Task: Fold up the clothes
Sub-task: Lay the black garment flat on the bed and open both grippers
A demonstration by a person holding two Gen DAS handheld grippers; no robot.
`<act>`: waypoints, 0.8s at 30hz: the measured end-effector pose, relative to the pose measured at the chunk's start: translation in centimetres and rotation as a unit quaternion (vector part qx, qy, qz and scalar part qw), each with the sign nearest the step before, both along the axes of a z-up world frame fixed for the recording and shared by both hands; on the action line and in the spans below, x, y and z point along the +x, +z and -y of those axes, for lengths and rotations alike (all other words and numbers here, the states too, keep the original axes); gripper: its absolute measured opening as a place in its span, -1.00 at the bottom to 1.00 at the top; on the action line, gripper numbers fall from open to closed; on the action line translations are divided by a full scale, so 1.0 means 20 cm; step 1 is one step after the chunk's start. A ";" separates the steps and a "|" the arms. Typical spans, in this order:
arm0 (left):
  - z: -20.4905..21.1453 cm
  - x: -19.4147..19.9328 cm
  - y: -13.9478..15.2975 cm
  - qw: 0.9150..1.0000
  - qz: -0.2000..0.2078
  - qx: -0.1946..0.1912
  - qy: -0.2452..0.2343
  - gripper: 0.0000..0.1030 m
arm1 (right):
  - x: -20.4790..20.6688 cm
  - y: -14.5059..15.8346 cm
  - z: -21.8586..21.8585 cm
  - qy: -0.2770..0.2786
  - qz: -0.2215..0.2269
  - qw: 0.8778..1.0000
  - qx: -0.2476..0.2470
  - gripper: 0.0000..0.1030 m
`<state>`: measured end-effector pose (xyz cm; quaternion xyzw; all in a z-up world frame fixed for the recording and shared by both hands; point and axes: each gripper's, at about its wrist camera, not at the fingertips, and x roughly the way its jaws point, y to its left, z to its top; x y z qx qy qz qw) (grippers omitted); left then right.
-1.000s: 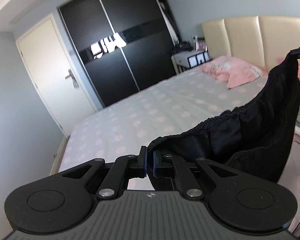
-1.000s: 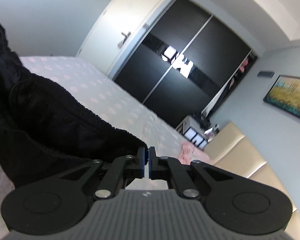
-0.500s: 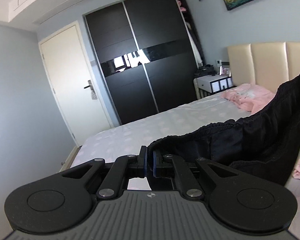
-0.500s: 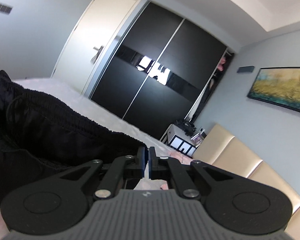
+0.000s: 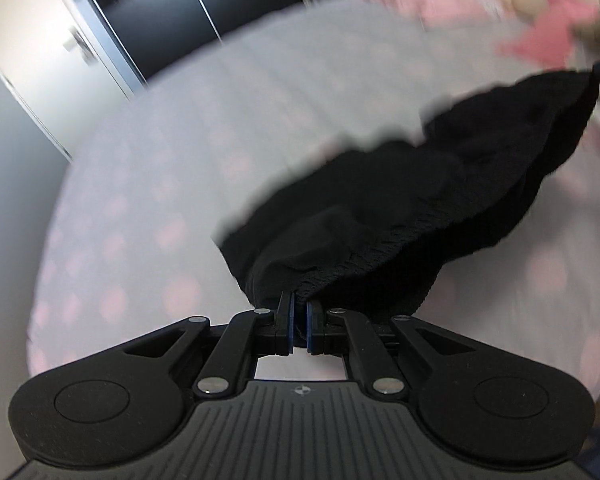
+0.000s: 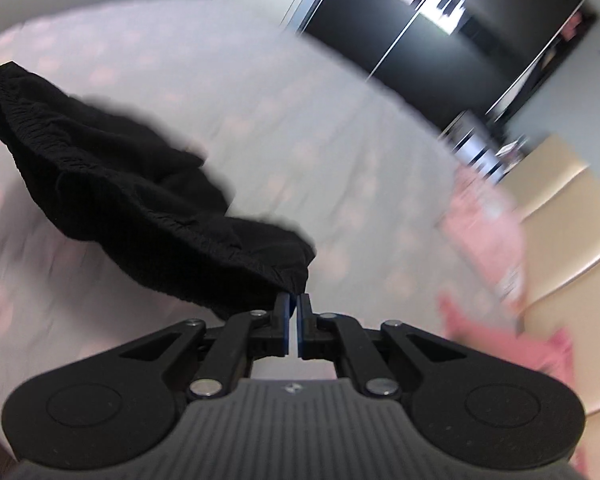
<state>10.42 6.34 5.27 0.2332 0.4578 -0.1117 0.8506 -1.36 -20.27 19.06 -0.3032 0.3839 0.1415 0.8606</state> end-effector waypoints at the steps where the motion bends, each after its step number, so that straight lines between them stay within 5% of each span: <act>1: -0.01 -0.01 -0.10 1.000 -0.014 -0.001 0.006 -0.93 | -0.01 -0.09 0.00 -0.001 -0.017 1.000 0.005 -0.93; 6: -0.08 -0.08 -0.45 0.998 -0.053 0.000 0.038 -0.93 | -0.09 -0.46 -0.06 -0.006 -0.057 0.998 0.013 -0.93; 13: -0.17 -0.13 -0.67 0.996 -0.067 -0.021 0.058 -0.93 | 0.01 -0.67 0.03 -0.043 -0.088 0.994 0.046 -0.93; 17: -0.21 -0.17 -0.69 0.996 -0.047 -0.053 0.062 -0.92 | -0.04 -0.71 0.11 -0.072 -0.093 0.988 0.099 -0.87; 20: -0.24 -0.20 -0.66 0.994 -0.046 -0.077 0.057 -0.59 | -0.07 -0.70 0.17 -0.100 -0.088 0.980 0.150 -0.81; 24: -0.26 -0.24 -0.57 0.988 -0.042 -0.128 0.075 -0.30 | -0.13 -0.66 0.25 -0.139 -0.066 0.961 0.229 -0.25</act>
